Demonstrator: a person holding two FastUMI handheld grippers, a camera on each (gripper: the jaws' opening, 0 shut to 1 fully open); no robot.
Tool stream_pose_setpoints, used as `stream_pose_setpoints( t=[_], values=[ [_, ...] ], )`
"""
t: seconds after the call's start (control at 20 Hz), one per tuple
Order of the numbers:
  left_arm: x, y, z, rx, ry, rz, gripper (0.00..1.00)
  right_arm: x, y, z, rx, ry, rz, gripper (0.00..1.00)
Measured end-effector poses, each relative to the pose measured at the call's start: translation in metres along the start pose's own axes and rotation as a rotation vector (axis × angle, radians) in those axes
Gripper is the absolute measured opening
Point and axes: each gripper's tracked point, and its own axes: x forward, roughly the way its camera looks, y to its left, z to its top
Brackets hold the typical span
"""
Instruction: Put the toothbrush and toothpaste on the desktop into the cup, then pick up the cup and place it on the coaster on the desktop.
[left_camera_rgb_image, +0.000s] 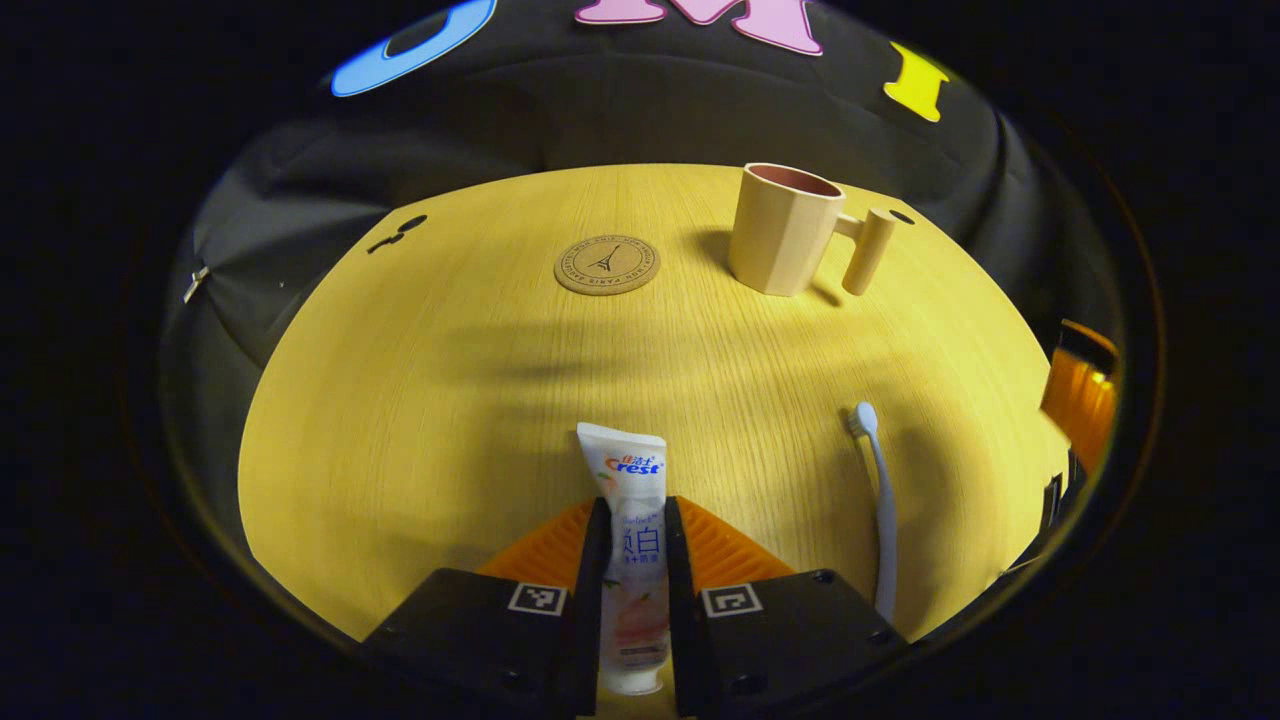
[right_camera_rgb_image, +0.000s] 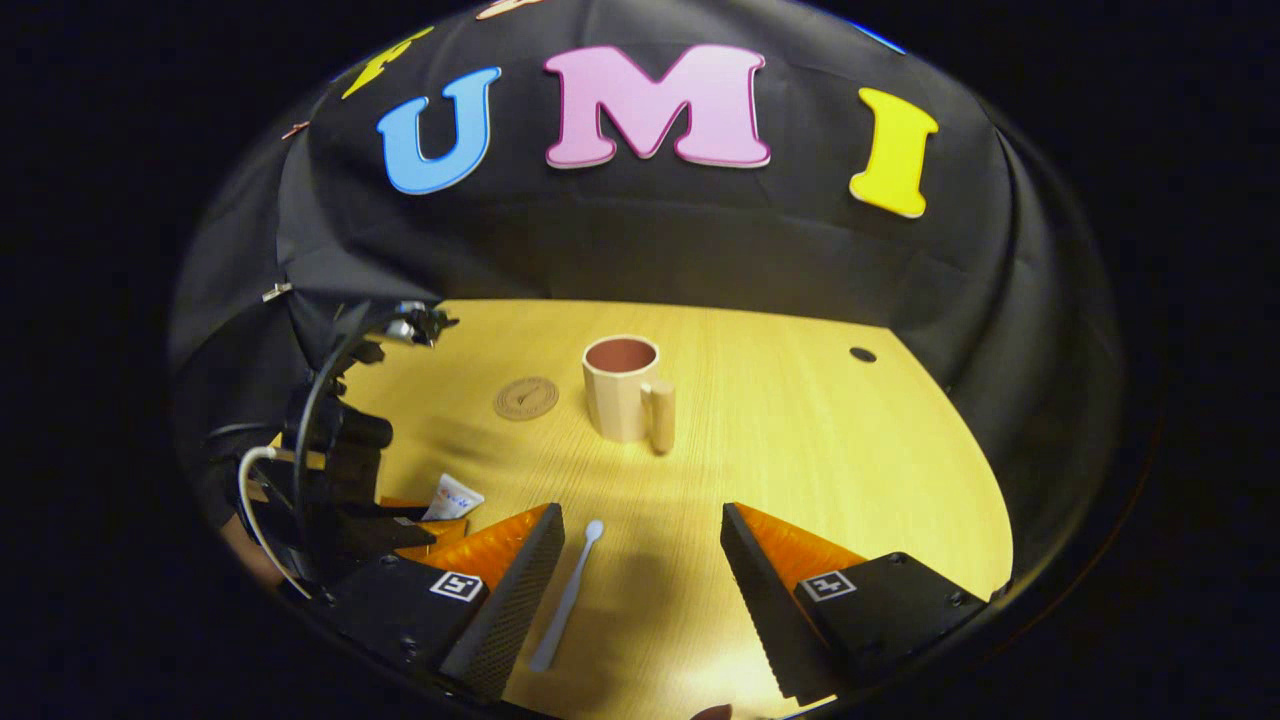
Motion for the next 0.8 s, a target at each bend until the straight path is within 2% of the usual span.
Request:
stream_pose_setpoints(
  t=[0.05,0.15,0.25,0.4,0.5,0.55,0.8],
  values=[
    [-0.002,0.003,0.000,-0.013,0.001,-0.009,0.38,0.005,0.004,-0.009,0.007,0.045,0.004,0.98],
    [-0.008,0.005,-0.001,-0.059,0.003,-0.045,0.29,0.016,0.014,-0.028,0.026,0.141,0.003,0.98],
    [-0.021,0.011,0.005,-0.108,-0.026,-0.092,0.27,0.021,0.021,-0.047,0.042,0.226,0.000,0.95],
    [-0.044,0.025,0.020,-0.150,-0.096,-0.137,0.26,0.032,0.029,-0.065,0.038,0.302,-0.015,0.92],
    [-0.059,0.035,0.027,-0.165,-0.146,-0.158,0.21,0.038,0.033,-0.073,0.041,0.339,-0.028,0.89],
    [-0.066,0.040,0.030,-0.169,-0.169,-0.166,0.26,0.041,0.034,-0.076,0.042,0.357,-0.033,0.87],
    [-0.095,0.059,0.042,-0.176,-0.273,-0.207,0.26,0.061,0.046,-0.093,0.061,0.433,-0.046,0.76]
  ],
)
